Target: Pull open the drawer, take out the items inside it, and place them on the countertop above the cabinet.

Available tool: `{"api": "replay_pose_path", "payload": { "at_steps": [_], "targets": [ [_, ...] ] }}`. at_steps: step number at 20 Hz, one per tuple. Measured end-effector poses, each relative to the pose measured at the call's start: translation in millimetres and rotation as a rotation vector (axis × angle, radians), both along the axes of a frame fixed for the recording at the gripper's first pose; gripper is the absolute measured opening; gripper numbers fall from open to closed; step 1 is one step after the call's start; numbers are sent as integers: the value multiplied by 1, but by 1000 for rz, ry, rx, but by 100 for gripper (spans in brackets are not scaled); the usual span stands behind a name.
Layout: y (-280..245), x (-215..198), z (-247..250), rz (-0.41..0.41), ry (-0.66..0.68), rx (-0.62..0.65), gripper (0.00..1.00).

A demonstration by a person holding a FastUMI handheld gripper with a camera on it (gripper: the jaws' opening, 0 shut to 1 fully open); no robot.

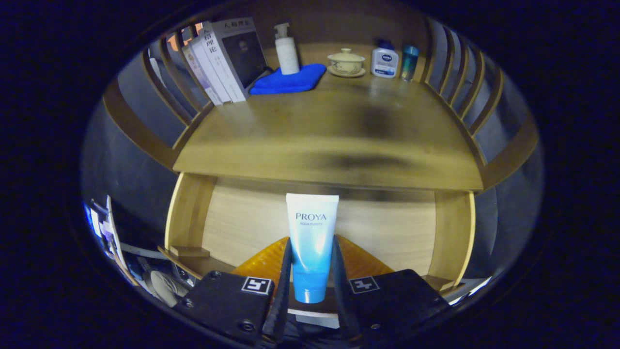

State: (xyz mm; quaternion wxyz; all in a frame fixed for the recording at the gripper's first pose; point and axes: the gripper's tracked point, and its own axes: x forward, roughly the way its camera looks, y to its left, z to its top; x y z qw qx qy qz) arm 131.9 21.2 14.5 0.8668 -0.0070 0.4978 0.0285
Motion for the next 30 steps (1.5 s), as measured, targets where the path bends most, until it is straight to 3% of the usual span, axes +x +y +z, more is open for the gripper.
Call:
{"api": "replay_pose_path", "payload": {
  "at_steps": [8,16,23,30],
  "targets": [
    [-1,48,39,-35,-38,-50,45],
    [-6,118,34,-74,-18,-101,45],
    [-16,151,28,-113,-42,-102,45],
    [-18,156,22,-159,-83,-39,57]
  ]
}}
